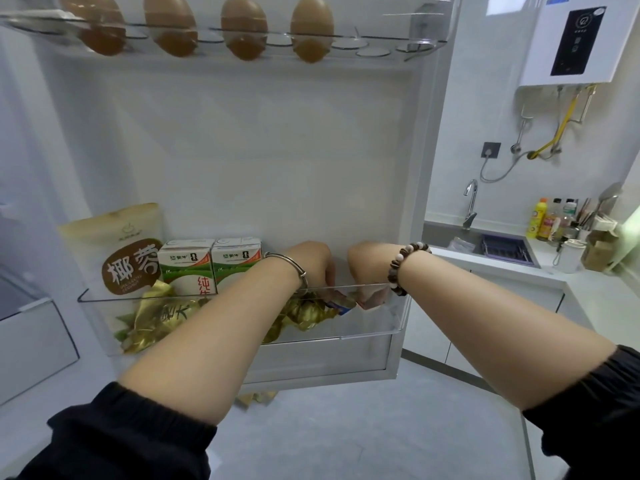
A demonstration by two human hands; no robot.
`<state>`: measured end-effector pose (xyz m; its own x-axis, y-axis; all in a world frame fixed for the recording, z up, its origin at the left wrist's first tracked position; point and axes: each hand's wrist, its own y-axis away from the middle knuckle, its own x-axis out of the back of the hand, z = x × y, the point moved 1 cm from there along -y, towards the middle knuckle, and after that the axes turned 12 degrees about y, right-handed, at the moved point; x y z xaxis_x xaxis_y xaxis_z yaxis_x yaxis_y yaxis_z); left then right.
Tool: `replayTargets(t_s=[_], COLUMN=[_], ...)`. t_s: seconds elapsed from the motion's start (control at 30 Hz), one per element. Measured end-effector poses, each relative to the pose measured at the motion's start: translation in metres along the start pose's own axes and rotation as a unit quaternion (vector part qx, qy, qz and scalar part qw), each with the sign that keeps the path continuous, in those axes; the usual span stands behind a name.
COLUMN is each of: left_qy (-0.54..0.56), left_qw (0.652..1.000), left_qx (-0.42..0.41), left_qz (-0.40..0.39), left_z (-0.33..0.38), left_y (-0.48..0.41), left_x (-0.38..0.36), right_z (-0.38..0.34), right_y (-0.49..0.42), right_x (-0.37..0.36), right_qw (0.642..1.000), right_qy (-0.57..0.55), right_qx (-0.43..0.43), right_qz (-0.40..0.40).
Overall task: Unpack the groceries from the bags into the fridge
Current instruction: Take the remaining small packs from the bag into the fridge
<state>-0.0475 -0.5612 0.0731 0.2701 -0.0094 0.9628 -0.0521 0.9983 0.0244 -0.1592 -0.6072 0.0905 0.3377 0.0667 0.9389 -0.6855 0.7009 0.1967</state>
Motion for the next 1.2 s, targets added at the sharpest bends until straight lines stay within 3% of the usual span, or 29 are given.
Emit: replayTargets(t_s=[0.17, 0.33, 0.47, 0.6, 0.73, 0.83, 1.03, 1.2], left_qy=[0.032, 0.091, 0.196, 0.116, 0.068, 0.077, 0.057, 0.045], left_qw=[0.999, 0.99, 0.939, 0.882, 0.806, 0.784, 0.833, 0.854], left_qx=[-0.008, -0.044, -0.135, -0.257, -0.369, -0.415, -0.437, -0.449], left_qz=[0.007, 0.099, 0.248, 0.378, 0.458, 0.456, 0.334, 0.258], left_z=[0.0, 0.008, 0.023, 0.054, 0.097, 0.142, 0.248, 0.35], left_y=[0.002, 0.006, 0.013, 0.017, 0.006, -0.01, -0.029, -0.028], left_x=[0.002, 0.01, 0.02, 0.021, 0.01, -0.003, -0.053, -0.108], right_z=[0.006, 0.03, 0.048, 0.059, 0.09, 0.117, 0.17, 0.211], right_y=[0.005, 0.03, 0.049, 0.078, 0.116, 0.153, 0.239, 0.324], right_x=[0.001, 0.002, -0.015, -0.03, -0.046, -0.062, -0.111, -0.163], right_qw=[0.995, 0.938, 0.87, 0.816, 0.807, 0.81, 0.83, 0.834], right_qy=[-0.041, -0.146, -0.143, -0.108, -0.104, -0.069, 0.03, 0.038], right_qx=[-0.019, -0.048, -0.076, -0.078, -0.151, -0.199, -0.322, -0.434], right_qz=[0.087, 0.309, 0.466, 0.562, 0.561, 0.547, 0.454, 0.34])
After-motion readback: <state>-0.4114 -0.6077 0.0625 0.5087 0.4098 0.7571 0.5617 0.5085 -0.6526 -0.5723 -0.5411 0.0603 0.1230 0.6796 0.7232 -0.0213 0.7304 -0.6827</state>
